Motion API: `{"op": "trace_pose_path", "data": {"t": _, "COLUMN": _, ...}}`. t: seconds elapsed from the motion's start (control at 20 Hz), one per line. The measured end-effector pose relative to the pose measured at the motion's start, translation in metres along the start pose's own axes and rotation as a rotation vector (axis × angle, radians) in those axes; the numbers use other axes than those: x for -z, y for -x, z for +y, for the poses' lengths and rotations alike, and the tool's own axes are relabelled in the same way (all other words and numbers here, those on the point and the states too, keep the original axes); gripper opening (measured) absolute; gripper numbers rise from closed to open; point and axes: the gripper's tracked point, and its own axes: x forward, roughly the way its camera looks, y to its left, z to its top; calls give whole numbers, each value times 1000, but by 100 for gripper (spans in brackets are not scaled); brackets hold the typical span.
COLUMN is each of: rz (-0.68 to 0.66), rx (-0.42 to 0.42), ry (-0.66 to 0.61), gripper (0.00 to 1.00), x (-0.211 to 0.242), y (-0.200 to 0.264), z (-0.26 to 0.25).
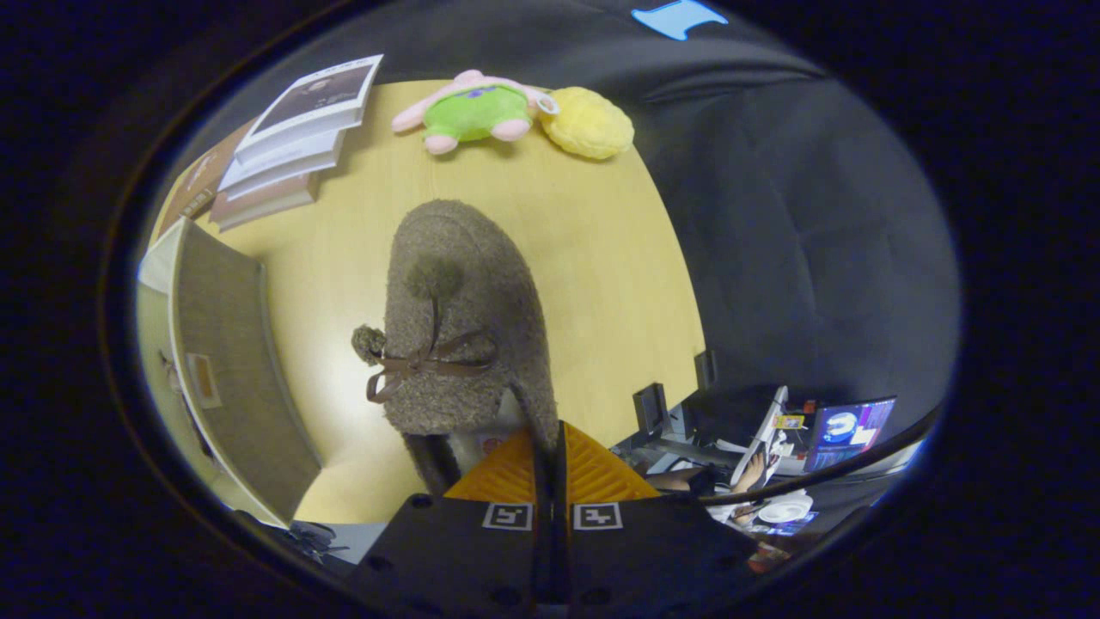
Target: Open the storage box then place both shoes into the box .Put the left shoe in first, then the right shoe, with the right side of both shoes facing outward in a uniform manner.
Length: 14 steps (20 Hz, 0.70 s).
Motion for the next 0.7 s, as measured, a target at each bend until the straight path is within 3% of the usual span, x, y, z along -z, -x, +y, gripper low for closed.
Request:
{"op": "trace_pose_path", "data": {"t": 0.4, "rz": -71, "rx": -47, "ry": -15, "gripper": 3, "x": -8, "y": 127, "z": 41}}
{"op": "trace_pose_path", "data": {"t": 0.7, "rz": -108, "rx": -160, "ry": 58, "gripper": 4, "x": 0, "y": 160, "z": 129}}
